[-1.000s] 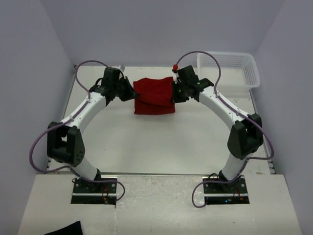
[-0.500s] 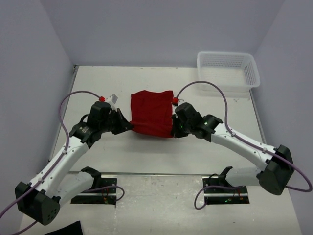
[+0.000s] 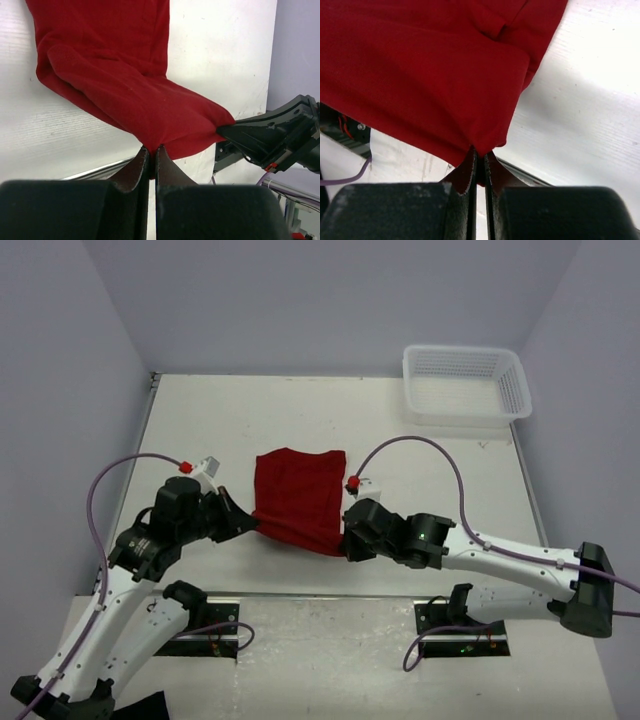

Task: Fold and stack the t-shirts
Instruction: Fold the long partially folded tshirt into a neat square

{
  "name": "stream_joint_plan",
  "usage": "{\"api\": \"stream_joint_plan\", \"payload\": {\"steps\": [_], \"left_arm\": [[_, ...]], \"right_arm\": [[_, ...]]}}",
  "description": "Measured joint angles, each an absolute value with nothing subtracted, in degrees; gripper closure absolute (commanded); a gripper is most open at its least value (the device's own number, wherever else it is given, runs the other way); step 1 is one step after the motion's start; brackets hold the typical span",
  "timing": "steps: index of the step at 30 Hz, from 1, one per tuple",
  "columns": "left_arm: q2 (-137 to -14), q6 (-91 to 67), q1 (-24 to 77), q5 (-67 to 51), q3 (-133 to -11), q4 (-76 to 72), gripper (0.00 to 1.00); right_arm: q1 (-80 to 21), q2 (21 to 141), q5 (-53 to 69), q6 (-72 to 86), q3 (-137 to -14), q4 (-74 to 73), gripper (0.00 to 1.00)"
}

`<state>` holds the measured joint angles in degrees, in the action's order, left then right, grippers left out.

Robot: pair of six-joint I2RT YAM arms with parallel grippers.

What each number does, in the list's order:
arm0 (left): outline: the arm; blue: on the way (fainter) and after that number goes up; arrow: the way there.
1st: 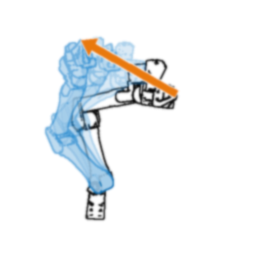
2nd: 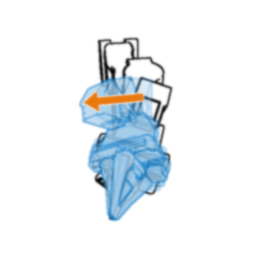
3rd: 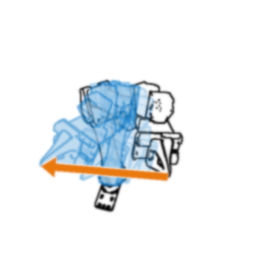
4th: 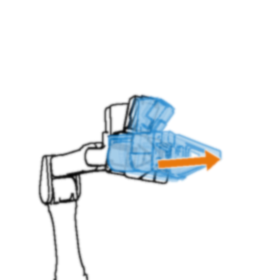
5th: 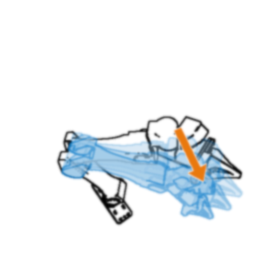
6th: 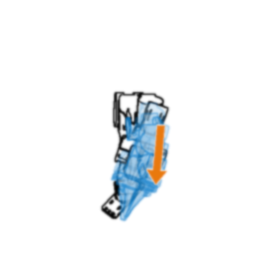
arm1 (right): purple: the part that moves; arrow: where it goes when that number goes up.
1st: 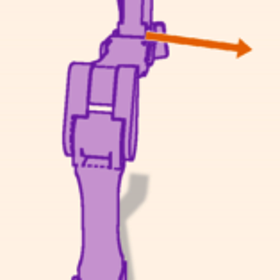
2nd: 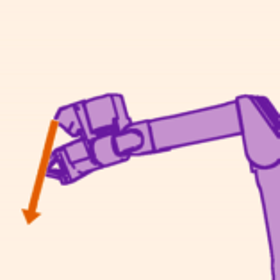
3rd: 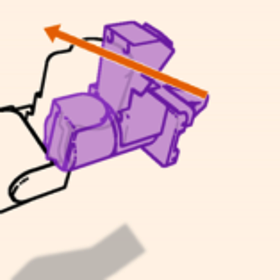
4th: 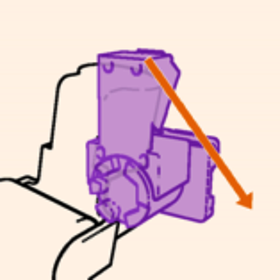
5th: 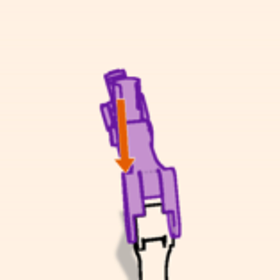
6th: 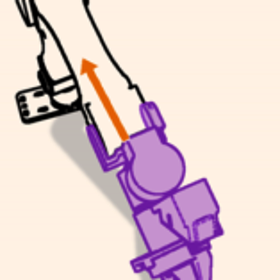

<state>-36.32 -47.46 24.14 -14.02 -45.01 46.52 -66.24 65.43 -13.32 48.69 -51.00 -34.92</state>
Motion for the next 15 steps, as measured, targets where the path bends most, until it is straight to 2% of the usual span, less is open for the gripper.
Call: {"api": "stream_joint_plan", "payload": {"steps": [4, 9, 15], "left_arm": [[-39.48, -47.35, 24.14, -13.74, -45.01, 46.24, 1.00], [-50.15, -46.28, 24.10, -11.68, -46.98, 44.03, 1.00], [-66.22, -43.90, 23.05, -9.63, -57.14, 40.14, 1.00]], "right_arm": [[-65.43, 66.89, -15.57, 49.28, -53.49, -37.32, 1.00], [-59.00, 73.19, -15.77, 45.58, -61.25, -40.77, 1.00], [-48.86, 81.67, -13.76, 37.15, -71.24, -42.00, 1.00]]}}
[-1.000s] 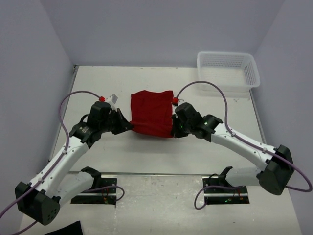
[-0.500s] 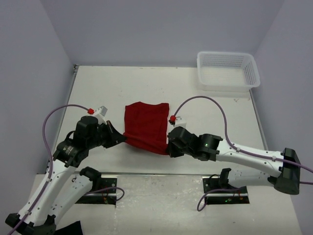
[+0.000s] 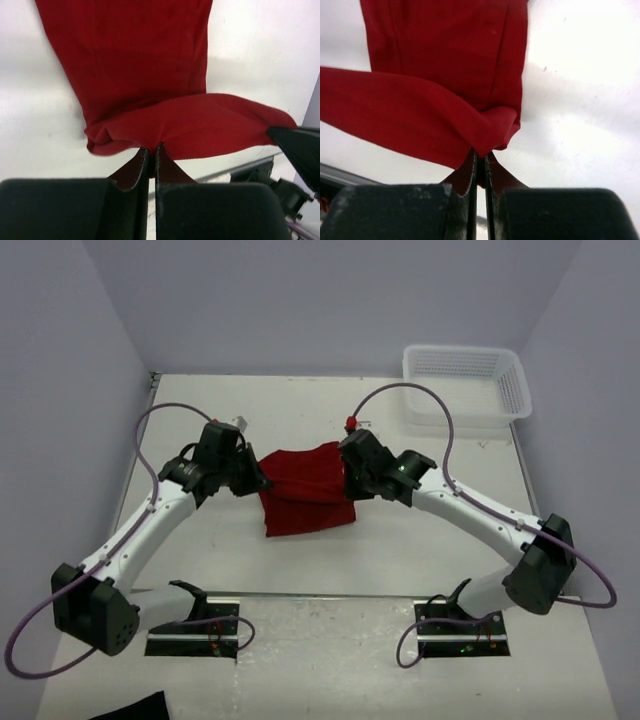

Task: Fold and stack the t-shirts
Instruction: Fold the long partially folded tshirt into a neat square, then smooth out wrinkles on the folded tshirt

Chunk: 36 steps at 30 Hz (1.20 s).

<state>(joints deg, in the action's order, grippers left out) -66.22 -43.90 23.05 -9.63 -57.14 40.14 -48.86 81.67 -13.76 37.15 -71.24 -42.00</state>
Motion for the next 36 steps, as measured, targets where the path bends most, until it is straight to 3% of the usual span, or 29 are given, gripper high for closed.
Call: {"api": "stream_joint_plan", "payload": {"steps": [10, 11, 12, 14, 15, 17, 19, 20, 22, 23, 24, 29, 32, 33, 34, 35, 36], "left_arm": [[-94.48, -40.71, 13.41, -9.91, -73.36, 32.99, 1.00], [-97.56, -40.64, 12.82, -9.61, -74.94, 32.34, 1.00], [-100.36, -40.64, 12.32, -9.47, -76.29, 31.75, 1.00], [-104.81, -40.71, 11.66, -9.10, -77.41, 30.28, 0.95], [-106.32, -40.77, 11.53, -8.80, -77.43, 29.80, 0.95], [-108.81, -40.99, 11.29, -7.90, -77.43, 29.21, 0.86], [-109.89, -41.36, 11.25, -6.68, -77.36, 28.16, 0.77], [-109.95, -41.36, 11.27, -5.91, -77.36, 27.51, 0.61], [-109.47, -40.93, 11.42, -3.42, -77.49, 25.89, 0.45], [-108.90, -40.69, 11.64, -1.56, -77.54, 25.17, 0.31], [-108.14, -39.90, 11.84, 0.45, -77.56, 24.62, 0.25], [-100.62, -37.12, 13.98, 6.09, -77.67, 22.09, 0.19], [-95.61, -36.56, 15.57, 6.48, -77.67, 21.47, 0.18], [-94.04, -36.53, 16.23, 6.26, -77.52, 21.15, 0.20], [-92.55, -36.56, 16.93, 5.61, -76.88, 20.40, 0.32], [-91.07, -36.75, 17.56, 4.25, -75.94, 19.57, 0.43], [-89.58, -36.95, 18.20, 2.50, -74.63, 18.57, 0.91]], "right_arm": [[-34.44, 110.21, -1.43, 22.11, -97.78, -41.23, 1.00], [-33.52, 113.91, -0.19, 21.06, -101.01, -41.17, 0.92], [-32.51, 117.99, 1.21, 20.10, -104.22, -41.10, 0.69], [-30.68, 124.55, 3.42, 18.50, -108.99, -41.15, 0.52], [-29.87, 126.98, 4.25, 17.82, -110.52, -41.52, 0.40], [-28.45, 131.24, 5.04, 16.45, -113.86, -42.24, 0.24], [-27.03, 134.21, 5.67, 15.09, -117.30, -42.92, 0.18], [-26.41, 134.96, 5.61, 14.48, -118.58, -42.92, 0.18], [-25.47, 135.17, 5.45, 13.54, -120.05, -42.89, 0.16], [-25.06, 134.54, 5.13, 13.21, -120.20, -42.54, 0.14], [-24.80, 133.69, 4.58, 12.93, -119.72, -42.09, 0.04], [-24.43, 125.19, 2.92, 12.05, -113.71, -41.69, 0.01], [-24.80, 120.31, 2.11, 12.21, -111.00, -41.60, 0.01], [-24.95, 118.24, 1.96, 12.43, -109.21, -41.30, 0.09], [-25.10, 116.20, 2.00, 12.64, -107.24, -40.95, 0.26], [-25.12, 114.13, 2.26, 12.91, -105.08, -40.56, 0.53], [-25.19, 111.79, 3.53, 13.78, -102.67, -40.60, 1.00]]}}
